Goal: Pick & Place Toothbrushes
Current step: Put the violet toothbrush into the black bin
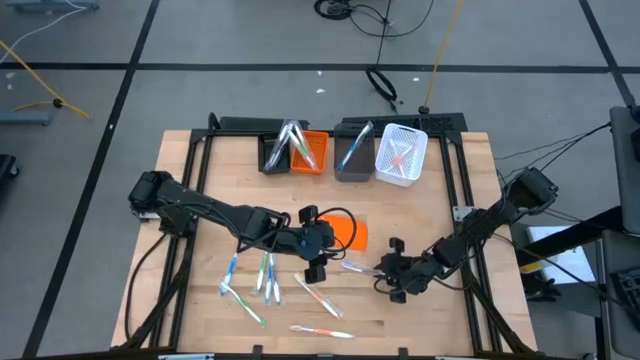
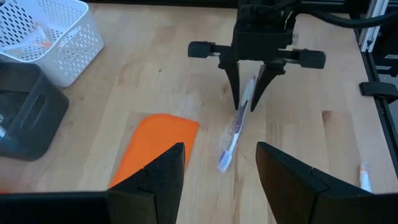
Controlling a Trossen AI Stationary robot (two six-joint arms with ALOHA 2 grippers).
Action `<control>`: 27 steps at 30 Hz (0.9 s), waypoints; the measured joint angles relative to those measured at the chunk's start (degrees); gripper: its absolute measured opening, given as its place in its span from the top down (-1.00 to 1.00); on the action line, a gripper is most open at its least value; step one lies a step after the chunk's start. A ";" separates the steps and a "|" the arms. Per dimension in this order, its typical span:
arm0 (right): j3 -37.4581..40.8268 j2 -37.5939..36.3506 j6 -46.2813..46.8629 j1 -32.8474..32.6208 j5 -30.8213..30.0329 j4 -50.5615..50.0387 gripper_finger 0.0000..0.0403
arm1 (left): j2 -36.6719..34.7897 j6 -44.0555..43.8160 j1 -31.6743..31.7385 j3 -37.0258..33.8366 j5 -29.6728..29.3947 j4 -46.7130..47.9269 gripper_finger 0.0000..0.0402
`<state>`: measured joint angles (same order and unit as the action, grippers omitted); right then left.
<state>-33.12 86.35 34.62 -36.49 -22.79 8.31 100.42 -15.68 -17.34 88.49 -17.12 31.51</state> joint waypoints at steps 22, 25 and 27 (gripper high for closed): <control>0.07 -0.04 1.40 0.00 0.71 -0.58 0.54 | 0.00 0.05 0.02 0.00 -0.01 -0.02 0.00; 0.07 0.75 3.03 -0.03 2.02 -0.81 0.54 | 0.00 0.05 0.02 0.00 0.01 -0.05 0.00; 0.09 1.59 3.45 -0.31 2.03 -0.95 0.54 | 0.00 0.05 0.02 0.00 0.01 0.00 0.00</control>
<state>-33.04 87.93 38.08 -36.80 -20.75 7.36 100.42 -15.64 -17.32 88.49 -17.10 31.51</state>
